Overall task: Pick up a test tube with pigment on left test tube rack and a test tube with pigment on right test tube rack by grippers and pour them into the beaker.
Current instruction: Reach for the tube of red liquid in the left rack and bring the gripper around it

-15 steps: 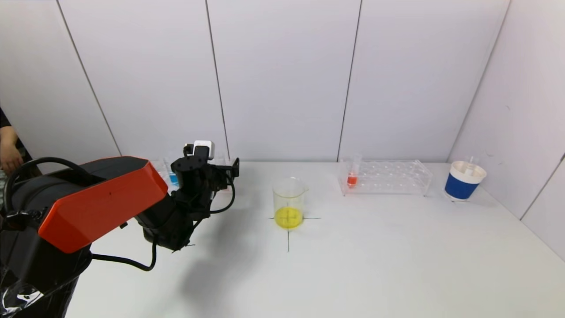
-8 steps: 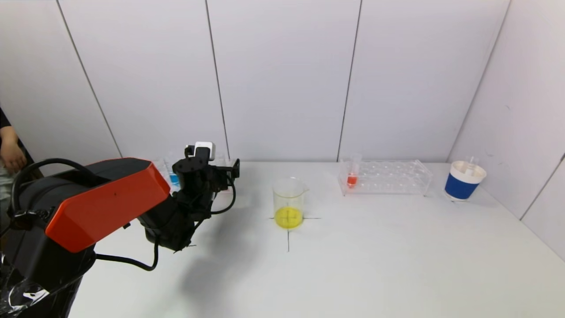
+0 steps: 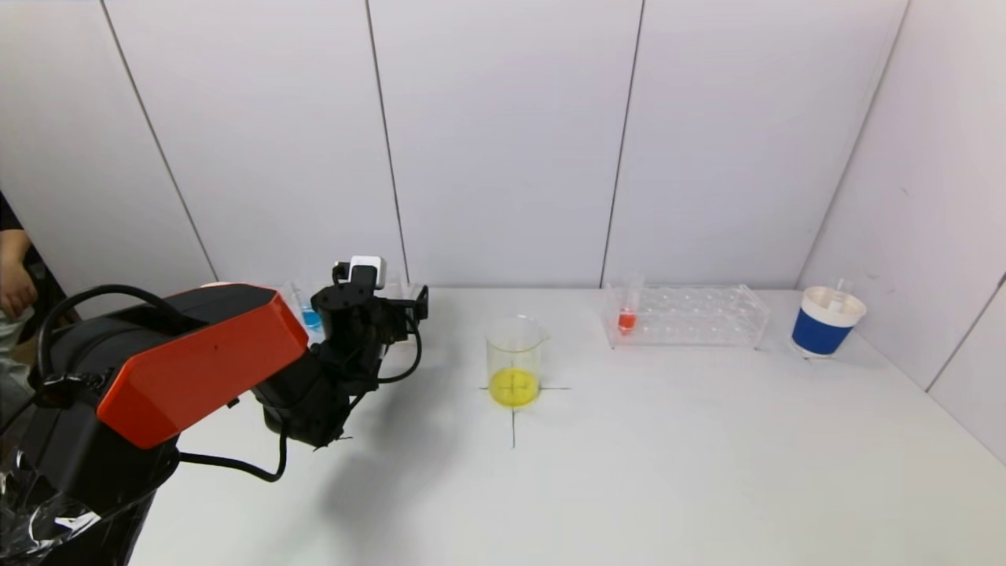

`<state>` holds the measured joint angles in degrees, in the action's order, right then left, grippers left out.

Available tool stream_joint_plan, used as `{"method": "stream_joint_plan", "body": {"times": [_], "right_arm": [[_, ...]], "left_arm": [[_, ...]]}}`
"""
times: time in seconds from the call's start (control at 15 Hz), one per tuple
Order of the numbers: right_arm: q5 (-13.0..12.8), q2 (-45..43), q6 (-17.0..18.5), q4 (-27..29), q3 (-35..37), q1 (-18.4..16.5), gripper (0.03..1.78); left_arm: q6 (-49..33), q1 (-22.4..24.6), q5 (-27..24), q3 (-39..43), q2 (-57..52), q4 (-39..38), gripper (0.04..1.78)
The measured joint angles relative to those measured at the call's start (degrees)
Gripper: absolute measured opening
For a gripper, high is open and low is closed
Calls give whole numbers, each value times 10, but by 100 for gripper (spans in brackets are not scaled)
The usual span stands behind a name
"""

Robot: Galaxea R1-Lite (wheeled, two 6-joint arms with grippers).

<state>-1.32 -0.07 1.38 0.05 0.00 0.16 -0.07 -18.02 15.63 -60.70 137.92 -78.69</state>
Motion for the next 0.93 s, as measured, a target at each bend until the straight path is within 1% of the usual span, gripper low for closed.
{"method": "stream_joint_plan", "body": {"times": [0.93], "right_arm": [[0,0,0,0,0,0,177]], "left_arm": [[1,0,0,-16,11,5,176]]}}
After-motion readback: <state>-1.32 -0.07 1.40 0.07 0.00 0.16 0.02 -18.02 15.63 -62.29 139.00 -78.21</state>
